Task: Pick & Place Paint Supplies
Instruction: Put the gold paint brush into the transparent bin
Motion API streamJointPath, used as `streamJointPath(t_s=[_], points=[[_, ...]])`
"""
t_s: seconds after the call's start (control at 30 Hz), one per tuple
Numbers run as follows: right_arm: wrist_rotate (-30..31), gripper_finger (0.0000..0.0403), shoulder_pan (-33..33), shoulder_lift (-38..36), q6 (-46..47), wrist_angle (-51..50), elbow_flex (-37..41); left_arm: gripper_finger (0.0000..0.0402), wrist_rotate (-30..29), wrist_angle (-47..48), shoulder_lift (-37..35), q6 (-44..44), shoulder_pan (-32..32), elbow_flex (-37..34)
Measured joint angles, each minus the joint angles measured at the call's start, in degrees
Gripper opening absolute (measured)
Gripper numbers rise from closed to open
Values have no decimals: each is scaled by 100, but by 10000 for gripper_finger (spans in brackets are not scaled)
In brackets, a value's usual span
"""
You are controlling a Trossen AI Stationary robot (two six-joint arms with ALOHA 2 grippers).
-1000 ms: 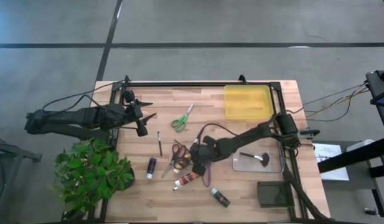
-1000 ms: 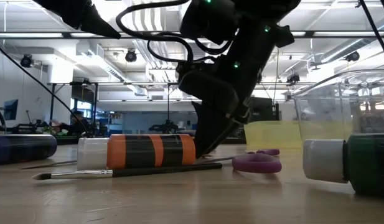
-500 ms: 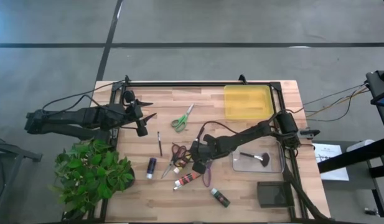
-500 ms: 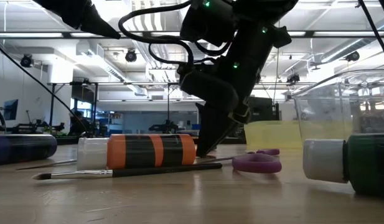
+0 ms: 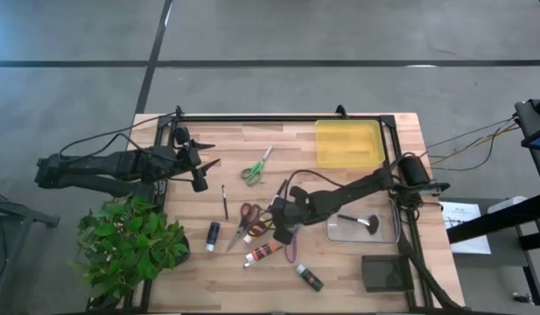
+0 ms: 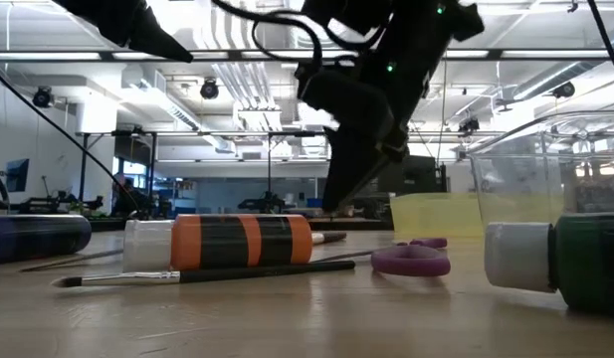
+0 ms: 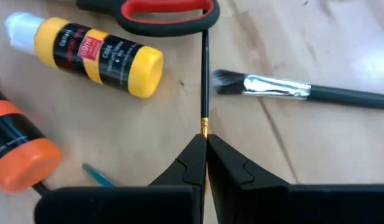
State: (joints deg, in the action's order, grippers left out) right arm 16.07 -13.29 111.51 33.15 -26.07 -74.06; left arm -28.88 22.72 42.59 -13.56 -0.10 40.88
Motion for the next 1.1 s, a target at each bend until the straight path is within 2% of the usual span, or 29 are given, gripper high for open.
streamJointPath(t_s=[0.23,0.47,0.77,0.93,1.1], points=[[467,7,-17,-388,26,-348,-12,213,0,-7,0,0,-1,0],[667,7,-38,-492,30,-574,-26,213,0,-8,0,0,-1,0],[1202,7,-187,-768,315,-1636,-266,214,2,-2,0,11,0,0],[1474,7,-451,-1364,973,-2678,-293,214,2,5,0,13,-1,0],[1650,7,-986,-2132,1815,-3454,-161,214,2,7,0,13,-2,0]])
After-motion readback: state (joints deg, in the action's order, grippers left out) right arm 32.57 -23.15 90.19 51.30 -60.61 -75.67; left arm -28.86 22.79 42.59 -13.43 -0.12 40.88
